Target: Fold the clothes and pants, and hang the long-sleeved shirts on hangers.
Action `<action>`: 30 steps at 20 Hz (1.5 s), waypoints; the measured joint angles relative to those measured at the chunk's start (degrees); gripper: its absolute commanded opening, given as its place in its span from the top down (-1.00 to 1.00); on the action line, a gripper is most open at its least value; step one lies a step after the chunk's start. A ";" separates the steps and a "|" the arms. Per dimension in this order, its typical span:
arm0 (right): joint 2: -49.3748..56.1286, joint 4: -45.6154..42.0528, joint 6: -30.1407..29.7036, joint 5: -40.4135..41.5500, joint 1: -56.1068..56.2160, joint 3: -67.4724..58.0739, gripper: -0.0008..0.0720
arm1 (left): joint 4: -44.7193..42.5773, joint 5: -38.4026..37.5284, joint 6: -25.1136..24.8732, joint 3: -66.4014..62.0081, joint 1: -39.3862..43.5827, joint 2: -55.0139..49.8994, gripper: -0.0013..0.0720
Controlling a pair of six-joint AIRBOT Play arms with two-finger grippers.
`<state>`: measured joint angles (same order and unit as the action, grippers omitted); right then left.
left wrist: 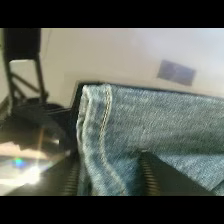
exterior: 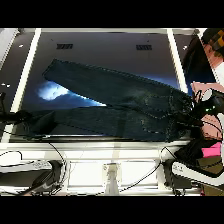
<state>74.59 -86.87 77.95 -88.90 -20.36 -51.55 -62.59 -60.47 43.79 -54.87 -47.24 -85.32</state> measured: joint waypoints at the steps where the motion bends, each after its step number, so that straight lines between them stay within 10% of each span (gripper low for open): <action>1: 0.00 0.31 0.00 0.00 0.00 0.00 0.87 | 1.53 0.00 -1.03 0.00 0.00 -0.52 0.32; 3: 0.02 1.16 0.00 0.00 0.00 0.00 0.87 | 3.69 1.05 -3.67 0.04 0.02 -1.18 0.88; 13: -0.04 4.28 -0.22 0.42 0.00 0.02 0.87 | 22.49 3.87 -9.75 -10.73 0.07 -0.26 0.88; 30: -3.78 -0.31 -0.33 -8.52 0.04 0.20 0.87 | 24.70 9.64 -10.19 -16.57 0.04 0.33 0.88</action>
<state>70.81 -87.18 77.62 -97.43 -20.32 -51.35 -37.89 -50.83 33.61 -71.44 -47.20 -84.99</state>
